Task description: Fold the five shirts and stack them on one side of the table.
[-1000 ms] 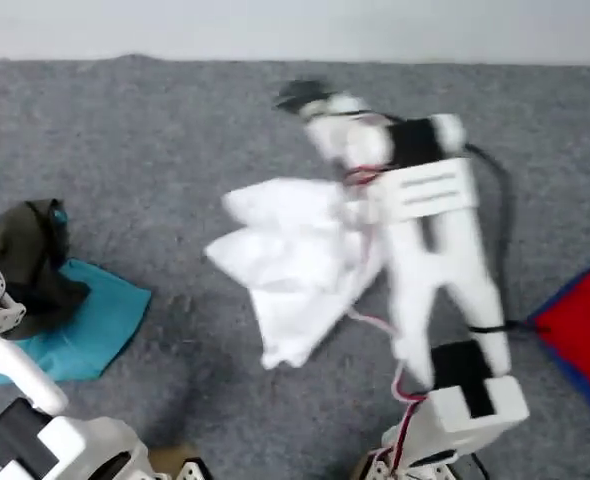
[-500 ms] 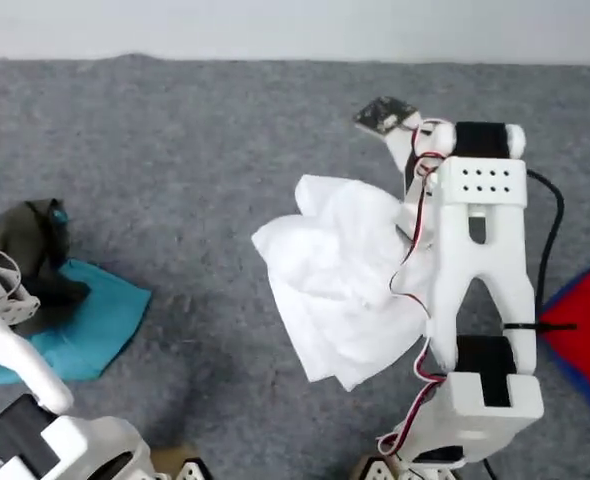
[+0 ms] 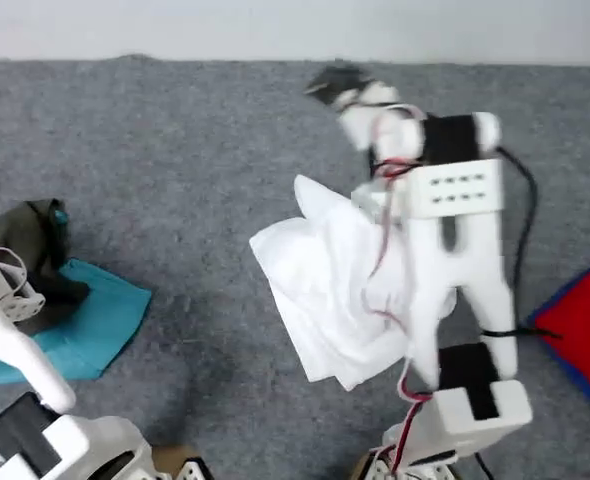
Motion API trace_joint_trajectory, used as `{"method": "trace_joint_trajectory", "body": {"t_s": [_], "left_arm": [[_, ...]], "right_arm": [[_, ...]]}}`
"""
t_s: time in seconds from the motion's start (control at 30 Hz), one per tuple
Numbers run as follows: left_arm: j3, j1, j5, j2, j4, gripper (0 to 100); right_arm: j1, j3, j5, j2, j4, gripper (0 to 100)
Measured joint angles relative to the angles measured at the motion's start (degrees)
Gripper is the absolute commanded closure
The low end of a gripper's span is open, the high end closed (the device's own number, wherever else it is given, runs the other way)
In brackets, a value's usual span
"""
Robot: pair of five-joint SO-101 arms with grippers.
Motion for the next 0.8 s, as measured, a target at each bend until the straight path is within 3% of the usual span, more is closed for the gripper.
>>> {"method": "trace_joint_trajectory", "body": {"t_s": [0.1, 0.23, 0.7, 0.8], "left_arm": [[0.0, 0.97, 0.0, 0.0, 0.0, 66], [0.0, 1.23, 0.0, 0.0, 0.0, 66], [0.0, 1.32, 0.0, 0.0, 0.0, 66], [0.0, 1.58, 0.0, 0.0, 0.0, 67]], "right_arm": [[-6.24, 2.99, 0.0, 2.02, 0.0, 67.9], [-9.41, 7.12, 0.0, 8.09, -0.18, 73.5], [-4.04, 7.47, 0.0, 20.22, -4.31, 78.7], [-3.87, 7.82, 0.0, 21.89, -5.89, 84.1]]}}
